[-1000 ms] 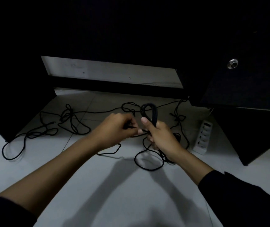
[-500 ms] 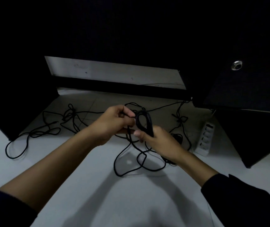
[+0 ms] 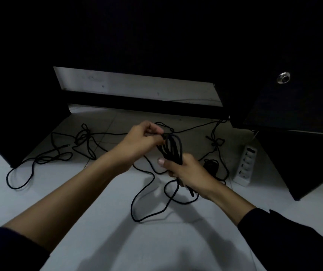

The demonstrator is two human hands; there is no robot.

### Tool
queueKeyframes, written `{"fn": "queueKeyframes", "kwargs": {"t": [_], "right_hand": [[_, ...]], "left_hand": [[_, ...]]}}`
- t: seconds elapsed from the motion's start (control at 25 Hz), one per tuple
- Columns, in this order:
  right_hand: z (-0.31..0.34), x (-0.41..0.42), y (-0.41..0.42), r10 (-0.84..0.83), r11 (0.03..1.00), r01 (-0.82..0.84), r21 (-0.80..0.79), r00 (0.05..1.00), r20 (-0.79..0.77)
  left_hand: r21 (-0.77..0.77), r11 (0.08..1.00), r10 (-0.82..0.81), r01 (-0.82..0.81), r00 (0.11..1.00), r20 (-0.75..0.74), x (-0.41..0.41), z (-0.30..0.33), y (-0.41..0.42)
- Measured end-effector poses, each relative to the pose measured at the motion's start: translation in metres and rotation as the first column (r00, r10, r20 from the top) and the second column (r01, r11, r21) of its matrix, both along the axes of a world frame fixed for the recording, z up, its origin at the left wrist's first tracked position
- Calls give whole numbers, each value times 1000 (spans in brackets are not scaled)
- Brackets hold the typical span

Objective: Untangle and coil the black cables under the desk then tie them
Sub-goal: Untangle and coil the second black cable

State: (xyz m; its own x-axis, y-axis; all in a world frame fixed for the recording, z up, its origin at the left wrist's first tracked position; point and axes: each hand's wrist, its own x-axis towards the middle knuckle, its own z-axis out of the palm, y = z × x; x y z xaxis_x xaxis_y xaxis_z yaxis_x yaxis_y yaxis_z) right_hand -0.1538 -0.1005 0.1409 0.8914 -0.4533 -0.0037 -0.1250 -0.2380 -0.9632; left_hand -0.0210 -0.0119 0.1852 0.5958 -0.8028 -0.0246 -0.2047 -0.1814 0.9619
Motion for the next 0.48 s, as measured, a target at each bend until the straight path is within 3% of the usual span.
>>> {"fn": "queueKeyframes", "kwargs": {"t": [0.12, 0.28, 0.36, 0.48], "right_hand": [[-2, 0, -7, -75, 995, 73, 67, 996, 38], [6, 4, -17, -162, 972, 137, 190, 979, 123], [8, 5, -26, -236, 964, 213, 158, 960, 150], [6, 6, -32, -373, 927, 374, 37, 904, 209]], "left_hand": [[-20, 998, -55, 53, 994, -92, -4, -10, 3], [45, 892, -432, 449, 880, -199, -38, -42, 18], [66, 906, -402, 417, 900, -170, -46, -54, 20], [-37, 927, -373, 374, 905, -205, -53, -59, 14]]}}
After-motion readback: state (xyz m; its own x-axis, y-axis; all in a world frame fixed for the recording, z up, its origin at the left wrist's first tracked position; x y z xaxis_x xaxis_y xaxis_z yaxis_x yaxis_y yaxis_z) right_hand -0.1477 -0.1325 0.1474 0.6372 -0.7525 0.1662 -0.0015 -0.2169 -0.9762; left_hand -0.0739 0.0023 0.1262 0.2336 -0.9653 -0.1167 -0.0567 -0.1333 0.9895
